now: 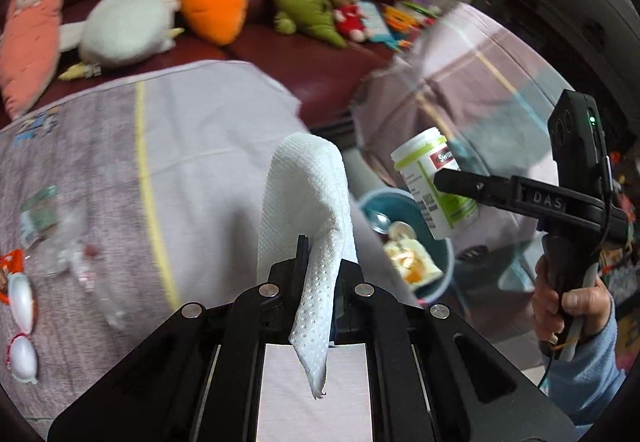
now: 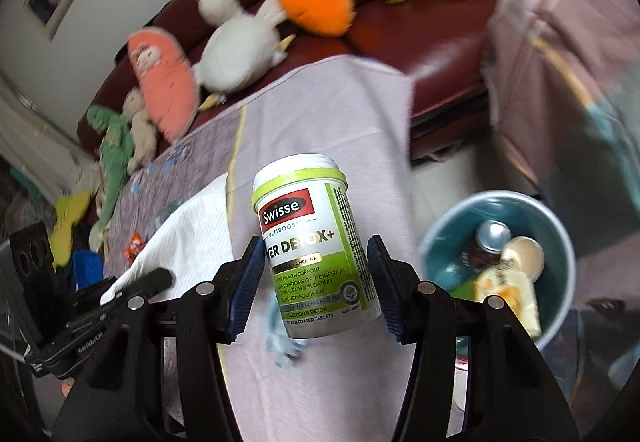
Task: Collect trash
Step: 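Carry both to the bin, open the right tool to drop the bottle while the left drops the towel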
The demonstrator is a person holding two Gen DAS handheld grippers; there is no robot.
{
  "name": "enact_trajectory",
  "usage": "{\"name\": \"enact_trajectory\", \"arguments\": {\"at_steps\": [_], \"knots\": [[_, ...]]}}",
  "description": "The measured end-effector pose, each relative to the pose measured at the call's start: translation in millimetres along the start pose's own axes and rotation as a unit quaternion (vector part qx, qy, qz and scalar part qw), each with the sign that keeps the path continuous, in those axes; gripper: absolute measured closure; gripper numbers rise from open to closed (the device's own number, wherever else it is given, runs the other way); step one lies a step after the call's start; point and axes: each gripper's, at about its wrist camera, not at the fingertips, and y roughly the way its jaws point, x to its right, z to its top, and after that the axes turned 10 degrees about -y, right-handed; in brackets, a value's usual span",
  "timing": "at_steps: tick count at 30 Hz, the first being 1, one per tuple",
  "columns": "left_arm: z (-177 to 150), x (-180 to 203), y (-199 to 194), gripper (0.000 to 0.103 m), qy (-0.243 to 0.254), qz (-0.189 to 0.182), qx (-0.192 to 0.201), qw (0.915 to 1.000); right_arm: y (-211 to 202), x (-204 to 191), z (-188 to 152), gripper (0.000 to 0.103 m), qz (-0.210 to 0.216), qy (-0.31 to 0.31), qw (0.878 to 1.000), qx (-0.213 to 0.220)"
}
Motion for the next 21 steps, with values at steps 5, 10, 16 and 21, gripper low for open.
{"name": "enact_trajectory", "arguments": {"at_steps": [5, 10, 16, 21], "knots": [[-8, 43, 26, 0.095, 0.03, -0.016, -0.024, 0.9991, -36, 56, -23, 0.052, -0.027, 0.047, 0.998, 0.02], [-12, 71, 52, 0.095, 0.047, -0.016, -0.047, 0.9977, -47, 101, -46, 0.052, -0.044, 0.087, 0.995, 0.02], [-14, 94, 76, 0.095, 0.059, -0.009, -0.068, 0.9959, -45, 139, -64, 0.052, -0.048, 0.117, 0.992, 0.014], [-15, 109, 95, 0.095, 0.069, -0.004, -0.081, 0.9943, -40, 158, -73, 0.052, -0.056, 0.131, 0.99, 0.012]]}}
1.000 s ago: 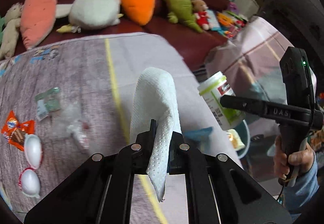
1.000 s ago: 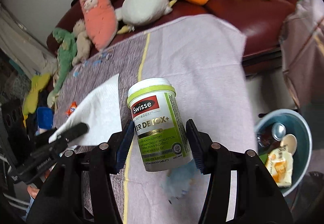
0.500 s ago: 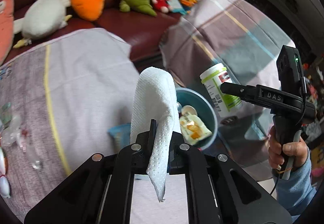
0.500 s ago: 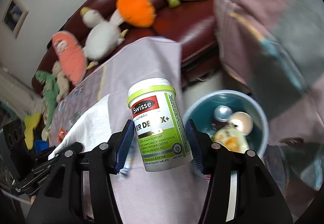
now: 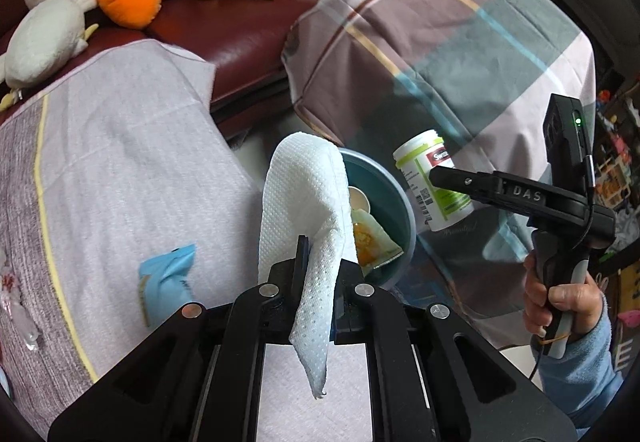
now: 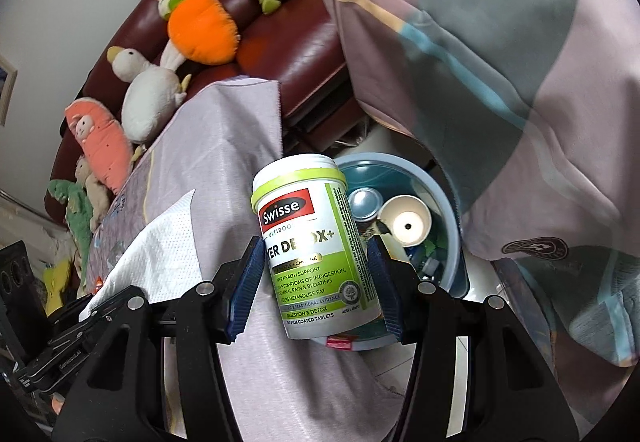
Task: Collect trash
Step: 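Carry both to the bin, open the right tool to drop the bottle while the left drops the towel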
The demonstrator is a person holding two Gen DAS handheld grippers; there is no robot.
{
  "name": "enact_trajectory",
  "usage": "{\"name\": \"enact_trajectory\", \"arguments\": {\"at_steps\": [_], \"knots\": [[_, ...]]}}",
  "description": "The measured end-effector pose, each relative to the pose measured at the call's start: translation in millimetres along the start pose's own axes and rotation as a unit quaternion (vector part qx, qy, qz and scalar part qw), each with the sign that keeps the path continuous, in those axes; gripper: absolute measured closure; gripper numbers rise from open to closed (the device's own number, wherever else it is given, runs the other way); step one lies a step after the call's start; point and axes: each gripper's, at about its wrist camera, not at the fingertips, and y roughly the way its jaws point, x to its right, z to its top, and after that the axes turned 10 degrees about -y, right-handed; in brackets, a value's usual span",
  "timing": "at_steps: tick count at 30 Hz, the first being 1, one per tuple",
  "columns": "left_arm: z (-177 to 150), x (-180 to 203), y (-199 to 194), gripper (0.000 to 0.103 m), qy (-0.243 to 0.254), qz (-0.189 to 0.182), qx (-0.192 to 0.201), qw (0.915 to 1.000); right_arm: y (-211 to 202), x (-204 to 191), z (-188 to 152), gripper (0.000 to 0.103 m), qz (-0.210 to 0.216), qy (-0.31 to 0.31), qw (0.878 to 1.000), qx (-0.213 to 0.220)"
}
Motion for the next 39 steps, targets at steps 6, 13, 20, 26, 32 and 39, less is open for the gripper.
{"name": "enact_trajectory", "arguments": {"at_steps": [6, 13, 20, 26, 32, 39], "knots": [[2, 8, 20, 0.095, 0.003, 0.005, -0.017, 0.9998, 19, 13, -4, 0.046, -0.005, 0.002, 1.0, -0.016], [3, 17, 38, 0.095, 0.01, 0.005, -0.031, 0.9995, 17, 18, -2, 0.041, -0.003, 0.004, 1.0, -0.013], [6, 20, 67, 0.095, 0.017, 0.015, -0.048, 0.9986, 10, 26, -1, 0.034, -0.016, 0.009, 1.0, -0.01], [12, 25, 92, 0.093, 0.022, 0.023, -0.061, 0.9976, 9, 31, 1, 0.032, -0.02, 0.011, 1.0, -0.013], [12, 23, 105, 0.049, 0.016, 0.035, -0.057, 0.9976, 12, 33, 2, 0.032, -0.027, 0.014, 0.999, -0.017], [11, 24, 106, 0.029, 0.019, 0.037, -0.054, 0.9976, 16, 31, 4, 0.032, -0.032, 0.014, 0.999, -0.024]]}}
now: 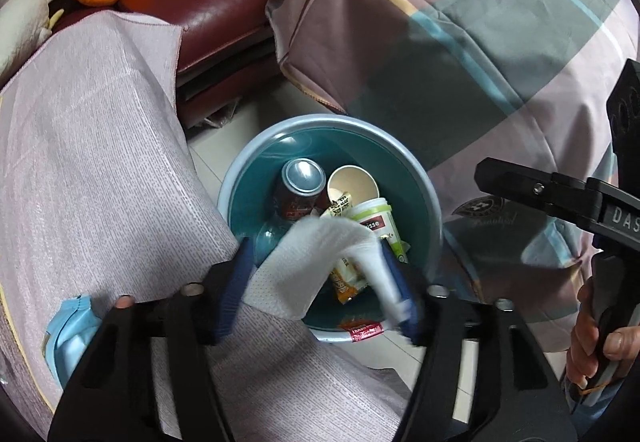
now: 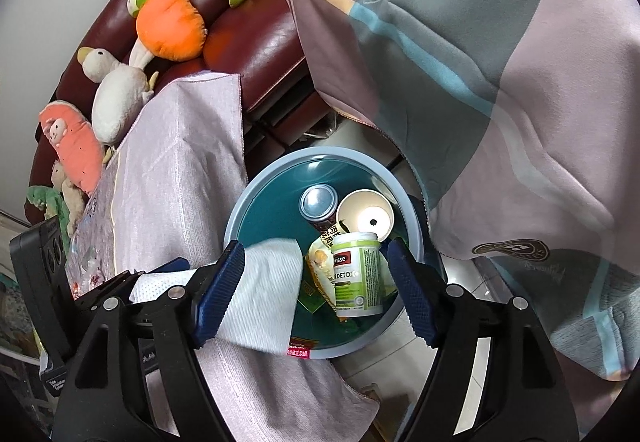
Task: Collect trash
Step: 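Carry both to the bin, open the right tool to drop the bottle while the left drops the towel, then lift both tools out of the bin and move back over the table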
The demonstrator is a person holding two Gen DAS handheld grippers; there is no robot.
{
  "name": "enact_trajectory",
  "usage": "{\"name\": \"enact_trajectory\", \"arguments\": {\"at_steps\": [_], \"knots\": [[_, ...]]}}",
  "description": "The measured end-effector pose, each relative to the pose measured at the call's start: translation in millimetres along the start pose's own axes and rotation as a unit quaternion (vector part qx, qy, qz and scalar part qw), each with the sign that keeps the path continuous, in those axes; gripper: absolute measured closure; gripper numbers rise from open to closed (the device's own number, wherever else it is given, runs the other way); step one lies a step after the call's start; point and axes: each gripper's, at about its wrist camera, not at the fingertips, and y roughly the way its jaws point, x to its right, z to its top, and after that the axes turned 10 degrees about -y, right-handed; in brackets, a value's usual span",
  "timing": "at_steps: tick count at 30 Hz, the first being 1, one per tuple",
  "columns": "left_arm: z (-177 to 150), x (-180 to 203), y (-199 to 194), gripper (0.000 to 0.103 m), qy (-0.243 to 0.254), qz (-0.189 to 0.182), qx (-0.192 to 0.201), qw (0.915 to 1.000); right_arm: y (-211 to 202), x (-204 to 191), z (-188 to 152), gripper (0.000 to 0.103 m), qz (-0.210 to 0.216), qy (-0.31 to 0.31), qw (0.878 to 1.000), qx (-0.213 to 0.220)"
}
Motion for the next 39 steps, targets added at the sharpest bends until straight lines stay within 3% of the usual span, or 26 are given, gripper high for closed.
{"name": "enact_trajectory", "arguments": {"at_steps": [4, 12, 16, 19, 27, 35, 39], "knots": [[1, 0, -8, 0.023, 0.003, 0.005, 0.022, 0.9997, 2, -1, 1, 0.032, -0.007, 0.001, 1.0, -0.003], [13, -21, -11, 0.022, -0.034, 0.003, 0.037, 0.9987, 6, -3, 1, 0.032, -0.019, 0.002, 1.0, -0.01], [23, -18, -7, 0.023, -0.028, 0.014, 0.049, 0.9983, 9, -6, 2, 0.032, -0.022, 0.002, 1.0, -0.013], [31, -17, -7, 0.028, -0.032, 0.004, 0.052, 0.9981, 8, -4, 5, 0.032, -0.026, 0.005, 1.0, -0.009], [49, 0, -14, 0.027, -0.033, -0.006, 0.055, 0.9979, 2, 3, 14, 0.032, -0.027, 0.01, 1.0, -0.004], [49, 6, -30, 0.026, -0.038, 0.006, 0.062, 0.9973, -18, 16, 13, 0.03, -0.024, 0.016, 1.0, 0.011], [41, 1, -42, 0.02, -0.048, 0.009, 0.067, 0.9966, -21, 16, 13, 0.03, -0.019, 0.013, 1.0, 0.007]]}}
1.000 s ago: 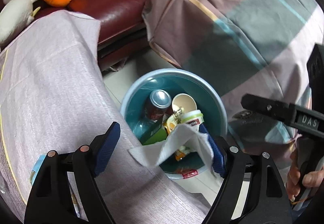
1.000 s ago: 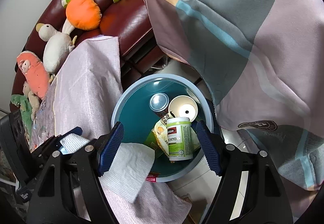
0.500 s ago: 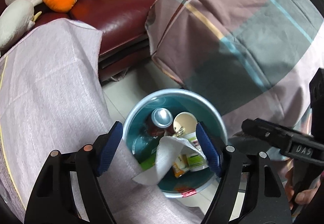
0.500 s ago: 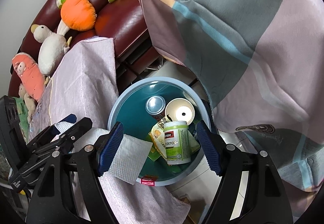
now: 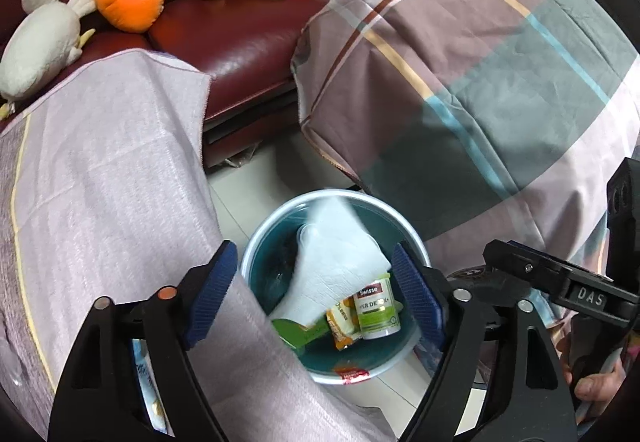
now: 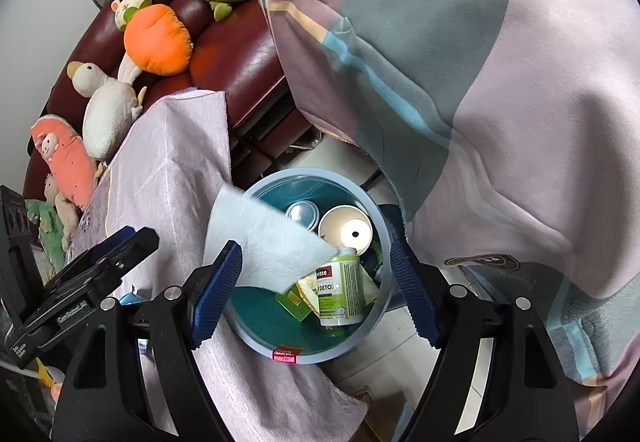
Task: Collect trash
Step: 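Lift both tools out of the bin and move back over the table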
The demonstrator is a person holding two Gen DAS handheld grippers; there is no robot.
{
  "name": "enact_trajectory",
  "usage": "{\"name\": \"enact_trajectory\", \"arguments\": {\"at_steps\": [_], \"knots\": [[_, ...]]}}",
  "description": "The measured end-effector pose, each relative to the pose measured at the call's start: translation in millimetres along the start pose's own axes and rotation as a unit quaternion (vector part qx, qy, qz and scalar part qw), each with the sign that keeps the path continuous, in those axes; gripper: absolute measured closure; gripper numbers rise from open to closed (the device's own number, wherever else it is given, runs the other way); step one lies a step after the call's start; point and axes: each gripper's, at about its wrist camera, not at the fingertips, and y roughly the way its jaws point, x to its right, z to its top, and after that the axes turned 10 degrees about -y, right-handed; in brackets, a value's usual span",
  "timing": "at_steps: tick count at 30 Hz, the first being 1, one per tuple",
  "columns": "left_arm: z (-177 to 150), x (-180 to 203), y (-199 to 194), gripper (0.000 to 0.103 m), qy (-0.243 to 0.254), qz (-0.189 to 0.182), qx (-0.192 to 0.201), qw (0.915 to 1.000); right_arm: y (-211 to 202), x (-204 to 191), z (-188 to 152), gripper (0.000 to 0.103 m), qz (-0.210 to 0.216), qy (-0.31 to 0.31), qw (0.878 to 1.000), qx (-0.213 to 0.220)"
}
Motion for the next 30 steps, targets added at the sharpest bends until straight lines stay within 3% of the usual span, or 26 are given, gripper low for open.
{"name": "enact_trajectory", "arguments": {"at_steps": [16, 30], "knots": [[-43, -47, -47, 0.015, -0.026, 0.01, 0.008, 0.9996, -20, -47, -17, 0.028, 0.014, -0.033, 0.999, 0.004], [-83, -171, -109, 0.014, -0.115, 0.029, 0.048, 0.9918, 0, -151, -45, 0.028, 0.035, -0.085, 0.995, -0.029]]}}
